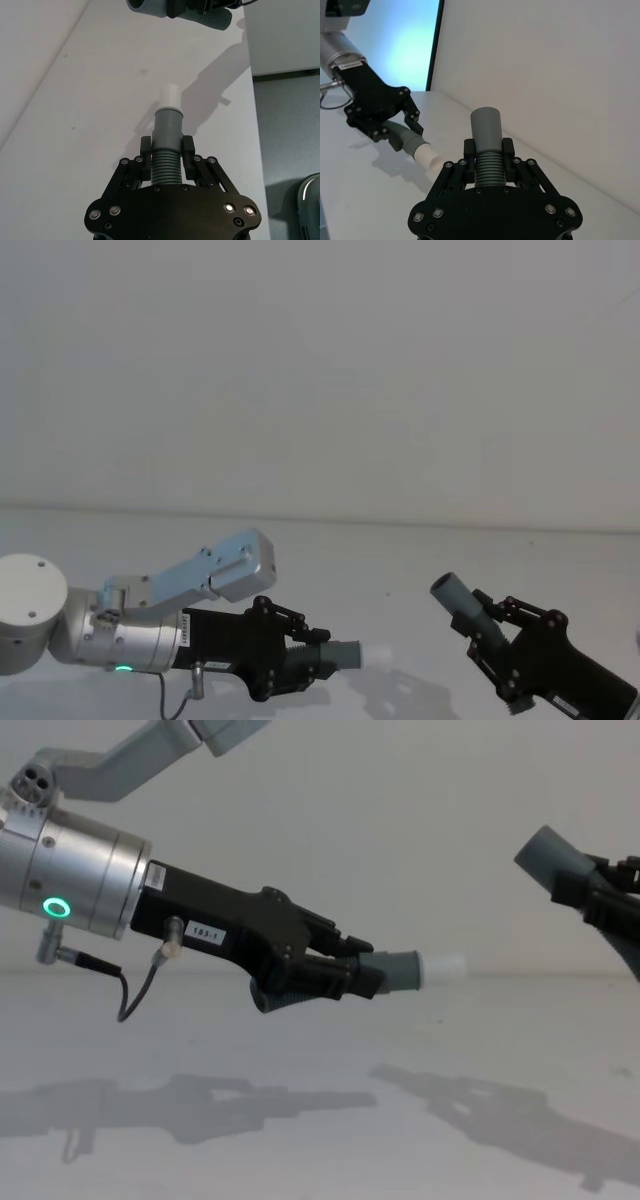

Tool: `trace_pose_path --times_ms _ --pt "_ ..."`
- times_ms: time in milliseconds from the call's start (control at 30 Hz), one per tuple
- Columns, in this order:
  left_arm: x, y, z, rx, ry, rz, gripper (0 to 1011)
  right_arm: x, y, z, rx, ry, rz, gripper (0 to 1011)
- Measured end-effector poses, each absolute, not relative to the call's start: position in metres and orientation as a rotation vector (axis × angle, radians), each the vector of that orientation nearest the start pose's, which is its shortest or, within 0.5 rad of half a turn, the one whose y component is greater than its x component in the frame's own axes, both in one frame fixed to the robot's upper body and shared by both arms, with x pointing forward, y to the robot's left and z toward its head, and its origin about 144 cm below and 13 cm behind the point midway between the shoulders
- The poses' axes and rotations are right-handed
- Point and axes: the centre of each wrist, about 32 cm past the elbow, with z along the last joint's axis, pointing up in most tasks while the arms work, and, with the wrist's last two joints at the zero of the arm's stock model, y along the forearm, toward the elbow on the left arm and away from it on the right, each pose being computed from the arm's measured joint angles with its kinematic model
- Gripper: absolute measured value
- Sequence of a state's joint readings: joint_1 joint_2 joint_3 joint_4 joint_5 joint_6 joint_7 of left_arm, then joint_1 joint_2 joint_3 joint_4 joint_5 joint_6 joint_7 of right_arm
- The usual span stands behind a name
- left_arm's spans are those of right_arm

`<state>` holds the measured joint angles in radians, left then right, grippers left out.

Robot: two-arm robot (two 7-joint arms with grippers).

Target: Use both hands to pick up one end of the pipe from the table, align the ends, and insert them.

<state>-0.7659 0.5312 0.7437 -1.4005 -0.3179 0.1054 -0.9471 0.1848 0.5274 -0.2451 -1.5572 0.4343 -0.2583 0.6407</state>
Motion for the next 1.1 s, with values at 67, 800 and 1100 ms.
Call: trace_pose_path --times_ms 67,800,1100 --pt "0.591 0.219 1.305 0.413 -0.320 0.170 327 0.499 -0.311 1.204 0.060 -0.338 -0.703 290" --pt "0.604 0.227 1.315 0.433 -0.318 0.121 327 0.521 -0.328 1.168 0.052 -0.557 -0.570 291" --pt "0.607 0.225 1.326 0.453 -0.333 0.099 327 0.529 -0.332 1.160 0.061 -0.672 -0.534 290"
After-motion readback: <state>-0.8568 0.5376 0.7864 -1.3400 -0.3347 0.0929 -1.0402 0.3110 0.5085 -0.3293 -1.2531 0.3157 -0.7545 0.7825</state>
